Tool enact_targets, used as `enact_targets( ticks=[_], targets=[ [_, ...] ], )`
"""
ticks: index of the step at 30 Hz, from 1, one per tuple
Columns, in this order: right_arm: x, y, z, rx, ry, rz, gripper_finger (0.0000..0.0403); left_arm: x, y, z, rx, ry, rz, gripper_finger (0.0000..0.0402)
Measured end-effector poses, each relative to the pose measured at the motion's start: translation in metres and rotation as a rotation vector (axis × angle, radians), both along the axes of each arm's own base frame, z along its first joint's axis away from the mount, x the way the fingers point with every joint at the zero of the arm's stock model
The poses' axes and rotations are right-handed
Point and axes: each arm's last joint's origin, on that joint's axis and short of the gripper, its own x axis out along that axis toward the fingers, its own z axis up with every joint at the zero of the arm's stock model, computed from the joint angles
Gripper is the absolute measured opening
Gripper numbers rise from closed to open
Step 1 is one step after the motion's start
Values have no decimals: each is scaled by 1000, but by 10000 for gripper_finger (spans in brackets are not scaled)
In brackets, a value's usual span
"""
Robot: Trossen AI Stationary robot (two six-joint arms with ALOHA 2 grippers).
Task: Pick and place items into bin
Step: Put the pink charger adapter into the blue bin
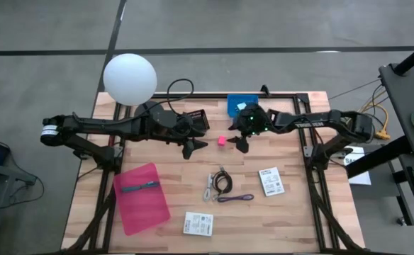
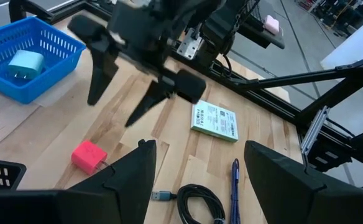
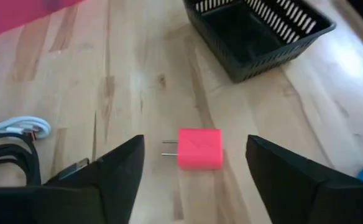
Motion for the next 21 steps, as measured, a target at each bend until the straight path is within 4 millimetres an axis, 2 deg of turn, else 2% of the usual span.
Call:
enact_targets(
  ticks=[10, 21],
  targets=[
    [14, -2, -26, 5, 67, 4, 349, 0, 0, 0, -1, 0, 1, 228],
    [43, -13, -48, 22, 129, -16, 351, 0, 0, 0, -1, 1, 1, 228]
  ],
)
